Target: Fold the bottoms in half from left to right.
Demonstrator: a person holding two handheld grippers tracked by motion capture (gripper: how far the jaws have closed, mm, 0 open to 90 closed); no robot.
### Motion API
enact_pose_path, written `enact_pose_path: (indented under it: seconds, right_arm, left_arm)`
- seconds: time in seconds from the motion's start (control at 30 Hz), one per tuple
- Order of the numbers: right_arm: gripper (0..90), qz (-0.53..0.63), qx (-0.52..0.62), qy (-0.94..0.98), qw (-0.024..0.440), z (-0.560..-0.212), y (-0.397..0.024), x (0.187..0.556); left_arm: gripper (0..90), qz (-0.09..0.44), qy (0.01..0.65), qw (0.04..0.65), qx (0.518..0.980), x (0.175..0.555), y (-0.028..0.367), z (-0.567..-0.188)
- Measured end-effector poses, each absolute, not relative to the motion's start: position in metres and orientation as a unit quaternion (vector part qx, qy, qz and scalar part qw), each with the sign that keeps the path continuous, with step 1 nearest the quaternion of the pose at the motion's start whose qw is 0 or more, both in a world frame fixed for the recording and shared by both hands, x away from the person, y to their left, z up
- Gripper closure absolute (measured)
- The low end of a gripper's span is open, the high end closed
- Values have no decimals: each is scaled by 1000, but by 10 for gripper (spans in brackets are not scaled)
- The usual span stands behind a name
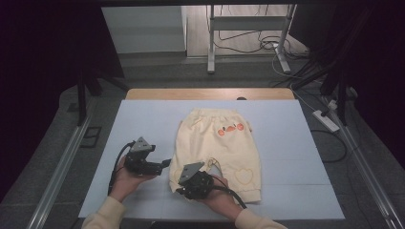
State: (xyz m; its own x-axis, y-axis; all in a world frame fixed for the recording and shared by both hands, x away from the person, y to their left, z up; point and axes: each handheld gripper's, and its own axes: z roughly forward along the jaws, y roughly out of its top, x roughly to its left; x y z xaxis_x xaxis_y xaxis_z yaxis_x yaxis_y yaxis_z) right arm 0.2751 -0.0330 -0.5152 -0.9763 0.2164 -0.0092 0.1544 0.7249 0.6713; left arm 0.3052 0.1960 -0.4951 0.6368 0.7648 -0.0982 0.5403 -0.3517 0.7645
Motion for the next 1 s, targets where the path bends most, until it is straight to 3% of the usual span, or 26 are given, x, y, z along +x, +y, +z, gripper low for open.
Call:
enact_pose_path:
  seconds: [1.0]
  right_arm:
    - [742, 358, 96, 928, 46, -516, -37, 274]
  left_arm:
    - [149, 114, 405, 381, 823, 386, 167, -496]
